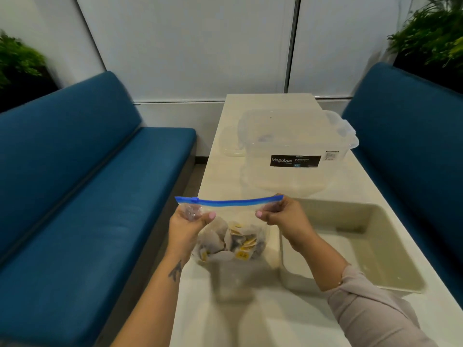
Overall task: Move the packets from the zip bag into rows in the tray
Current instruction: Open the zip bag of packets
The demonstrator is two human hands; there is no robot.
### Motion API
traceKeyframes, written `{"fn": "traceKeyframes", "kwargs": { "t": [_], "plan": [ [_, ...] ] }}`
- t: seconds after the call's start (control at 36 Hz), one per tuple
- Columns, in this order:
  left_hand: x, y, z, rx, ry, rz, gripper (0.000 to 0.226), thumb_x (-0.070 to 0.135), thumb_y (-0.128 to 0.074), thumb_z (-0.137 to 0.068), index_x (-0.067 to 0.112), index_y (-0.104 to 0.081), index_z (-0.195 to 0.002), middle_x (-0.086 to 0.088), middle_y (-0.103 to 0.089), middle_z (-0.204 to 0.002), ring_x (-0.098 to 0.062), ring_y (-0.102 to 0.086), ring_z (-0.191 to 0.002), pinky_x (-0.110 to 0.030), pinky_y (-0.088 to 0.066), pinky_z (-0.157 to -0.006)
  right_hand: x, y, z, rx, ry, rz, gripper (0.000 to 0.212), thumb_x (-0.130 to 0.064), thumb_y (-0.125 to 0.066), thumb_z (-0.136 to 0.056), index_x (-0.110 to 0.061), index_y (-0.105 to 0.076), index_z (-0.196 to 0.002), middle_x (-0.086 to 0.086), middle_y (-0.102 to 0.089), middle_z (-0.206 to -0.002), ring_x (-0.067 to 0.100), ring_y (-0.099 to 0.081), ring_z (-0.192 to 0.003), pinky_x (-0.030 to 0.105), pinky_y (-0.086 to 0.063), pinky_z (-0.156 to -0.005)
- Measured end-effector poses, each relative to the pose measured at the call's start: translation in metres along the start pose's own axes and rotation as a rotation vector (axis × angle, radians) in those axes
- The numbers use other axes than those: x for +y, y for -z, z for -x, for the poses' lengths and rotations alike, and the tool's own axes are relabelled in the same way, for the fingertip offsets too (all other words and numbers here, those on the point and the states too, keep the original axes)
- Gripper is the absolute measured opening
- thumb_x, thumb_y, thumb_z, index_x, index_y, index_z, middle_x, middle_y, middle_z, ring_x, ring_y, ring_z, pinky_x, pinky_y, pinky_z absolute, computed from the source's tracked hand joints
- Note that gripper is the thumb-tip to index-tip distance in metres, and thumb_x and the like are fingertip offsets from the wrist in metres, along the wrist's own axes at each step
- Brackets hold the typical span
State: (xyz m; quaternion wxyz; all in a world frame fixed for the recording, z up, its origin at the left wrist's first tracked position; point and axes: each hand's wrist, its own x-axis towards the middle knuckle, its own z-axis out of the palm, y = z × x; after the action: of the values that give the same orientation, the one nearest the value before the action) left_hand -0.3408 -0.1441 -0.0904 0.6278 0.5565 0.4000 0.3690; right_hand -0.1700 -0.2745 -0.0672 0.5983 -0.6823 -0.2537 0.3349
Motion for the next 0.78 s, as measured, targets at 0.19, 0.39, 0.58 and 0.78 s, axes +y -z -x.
{"fn": "traceKeyframes", "kwargs": {
  "t": [0.19, 0.39, 0.58, 0.78],
  "plan": [
    [0.004, 0.01, 0.001, -0.069, -0.052, 0.034, 0.041, 0.019, -0.081, -0.061, 0.021, -0.06, -0.097, -0.005, -0.069, -0.095, -0.025, -0.067, -0.091, -0.036, -0.057, -0.074, -0.009, 0.001, 0.003, -0.018, 0.011, 0.095, 0.025, 0.001, -0.078, -0.072, -0.011, -0.06, -0.084, 0.005, -0.066, -0.078, 0.014, -0.063, -0.075, 0.02, -0.049, -0.065],
    [0.015, 0.031, 0.001, -0.096, -0.212, 0.073, 0.028, 0.01, -0.057, -0.088, 0.024, -0.055, -0.111, 0.0, -0.06, -0.116, -0.013, -0.059, -0.106, -0.025, -0.054, -0.085, -0.043, -0.003, 0.012, 0.083, 0.178, 0.383, 0.059, -0.028, -0.089, -0.06, -0.03, -0.054, -0.107, -0.008, -0.058, -0.111, 0.012, -0.053, -0.104, 0.031, -0.046, -0.089],
    [0.013, 0.037, 0.0, -0.02, -0.196, 0.035, 0.016, 0.011, -0.048, -0.096, 0.02, -0.06, -0.102, -0.008, -0.062, -0.111, -0.018, -0.062, -0.1, -0.02, -0.055, -0.073, -0.087, -0.074, 0.027, -0.016, 0.555, 0.914, 0.037, -0.054, -0.061, -0.084, -0.034, -0.056, -0.115, -0.016, -0.056, -0.12, 0.009, -0.043, -0.117, 0.033, -0.026, -0.099],
    [0.018, 0.033, -0.001, 0.008, -0.224, 0.014, 0.01, 0.013, -0.051, -0.094, 0.015, -0.06, -0.095, -0.009, -0.064, -0.1, -0.015, -0.064, -0.087, -0.018, -0.054, -0.071, -0.075, -0.119, 0.017, -0.125, 0.626, 1.327, 0.037, -0.051, -0.048, -0.093, -0.025, -0.056, -0.119, -0.002, -0.058, -0.12, 0.018, -0.046, -0.113, 0.036, -0.029, -0.099]
  ]
}}
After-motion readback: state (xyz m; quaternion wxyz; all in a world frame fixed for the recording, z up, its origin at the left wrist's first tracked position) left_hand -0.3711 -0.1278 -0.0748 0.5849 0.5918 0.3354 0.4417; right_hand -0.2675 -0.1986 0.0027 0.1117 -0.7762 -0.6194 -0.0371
